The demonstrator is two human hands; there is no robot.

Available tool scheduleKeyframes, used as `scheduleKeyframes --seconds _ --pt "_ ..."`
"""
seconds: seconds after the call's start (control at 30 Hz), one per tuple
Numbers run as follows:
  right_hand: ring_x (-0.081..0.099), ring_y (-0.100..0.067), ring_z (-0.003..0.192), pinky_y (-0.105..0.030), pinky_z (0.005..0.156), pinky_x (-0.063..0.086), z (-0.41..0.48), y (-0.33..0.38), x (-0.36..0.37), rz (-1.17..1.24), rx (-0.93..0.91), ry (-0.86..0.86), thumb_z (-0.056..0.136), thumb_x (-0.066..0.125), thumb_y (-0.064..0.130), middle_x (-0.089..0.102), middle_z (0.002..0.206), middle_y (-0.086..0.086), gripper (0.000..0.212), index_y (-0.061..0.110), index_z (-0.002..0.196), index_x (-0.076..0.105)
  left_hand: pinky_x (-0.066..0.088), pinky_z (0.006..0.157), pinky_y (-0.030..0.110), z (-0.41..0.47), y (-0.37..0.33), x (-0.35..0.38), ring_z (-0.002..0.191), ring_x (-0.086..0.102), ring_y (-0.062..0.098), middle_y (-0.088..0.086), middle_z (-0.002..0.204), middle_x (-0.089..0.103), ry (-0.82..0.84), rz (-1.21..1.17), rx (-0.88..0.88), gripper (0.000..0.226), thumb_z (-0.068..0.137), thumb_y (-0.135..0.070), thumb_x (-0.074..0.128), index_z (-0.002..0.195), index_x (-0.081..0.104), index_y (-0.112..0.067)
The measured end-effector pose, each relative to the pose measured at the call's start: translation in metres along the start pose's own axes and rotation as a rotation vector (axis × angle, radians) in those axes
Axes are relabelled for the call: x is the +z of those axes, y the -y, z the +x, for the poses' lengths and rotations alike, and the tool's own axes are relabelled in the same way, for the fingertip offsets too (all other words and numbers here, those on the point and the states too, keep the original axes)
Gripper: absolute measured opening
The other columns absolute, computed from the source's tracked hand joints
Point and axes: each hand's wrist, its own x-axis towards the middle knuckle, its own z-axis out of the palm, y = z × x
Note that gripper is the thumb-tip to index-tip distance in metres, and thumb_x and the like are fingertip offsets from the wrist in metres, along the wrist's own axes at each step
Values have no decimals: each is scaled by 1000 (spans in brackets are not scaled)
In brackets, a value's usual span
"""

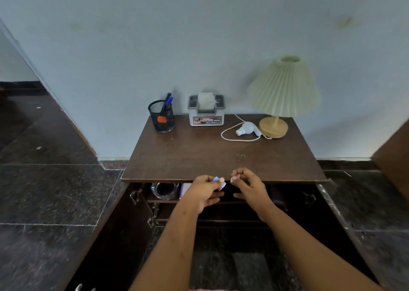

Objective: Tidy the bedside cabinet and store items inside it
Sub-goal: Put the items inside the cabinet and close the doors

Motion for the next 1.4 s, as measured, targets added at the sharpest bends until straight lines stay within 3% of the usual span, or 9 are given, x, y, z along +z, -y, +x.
scheduleKeyframes --seconds 0.2,0.43,0.57,0.67,0.83,1.07,1.27,1.33,1.4 --pt "54 -7 82 -23 73 48 2 -20 -19 -221 314 345 96 46 14 59 87 3 20 24 90 63 47 57 22 19 31 19 72 59 11 4 90 61 -57 67 -118 8 94 -16 55 87 53 -14" --pt "59 -14 97 -7 62 39 35 -69 -43 -699 268 140 93 51 8 67 106 -3 24 10 107 70 50 84 29 57 52 35 100 59 22 10 99 56 -39 77 -52 18 90 -1 59 78 50 -11" --pt "54 -24 120 -23 98 38 53 -90 -57 -791 255 -81 94 48 8 63 125 -11 30 9 118 66 52 85 29 71 45 50 98 61 23 10 98 59 -8 170 6 17 87 -3 65 79 54 -13" --pt "31 -23 139 -21 108 24 63 -104 -59 -916 263 70 93 50 9 37 150 -9 49 12 141 42 53 93 36 83 49 57 103 64 26 13 104 63 -7 209 1 17 84 -4 68 79 55 -14" --pt "2 -20 147 -40 117 4 68 -125 -56 -1357 293 274 89 54 36 -1 160 9 79 31 151 6 53 93 40 92 63 58 102 64 26 10 98 63 -28 260 -42 21 81 -2 70 75 56 -16" --pt "-5 -27 146 -57 114 3 73 -132 -68 -1370 362 263 89 53 43 -6 160 7 83 38 149 -4 54 90 33 100 63 55 92 59 17 2 89 59 -15 285 -33 22 82 -2 68 78 55 -18" --pt "-5 -30 145 -60 113 4 70 -126 -64 -1318 347 191 87 52 27 1 159 7 79 50 146 5 54 88 32 99 67 59 96 60 19 5 97 60 -12 351 -18 22 82 -1 68 77 55 -18" --pt "9 -30 143 -55 113 11 69 -119 -60 -1271 313 118 84 52 20 14 156 3 69 46 143 25 53 90 33 97 67 58 97 60 19 4 97 60 -8 369 -4 23 82 -1 67 76 55 -19" --pt "34 -26 133 -34 106 31 66 -110 -53 -1089 227 72 86 51 15 36 148 -4 48 32 130 50 52 91 31 97 67 53 99 60 19 6 102 62 -23 403 19 20 82 -2 68 77 57 -18"
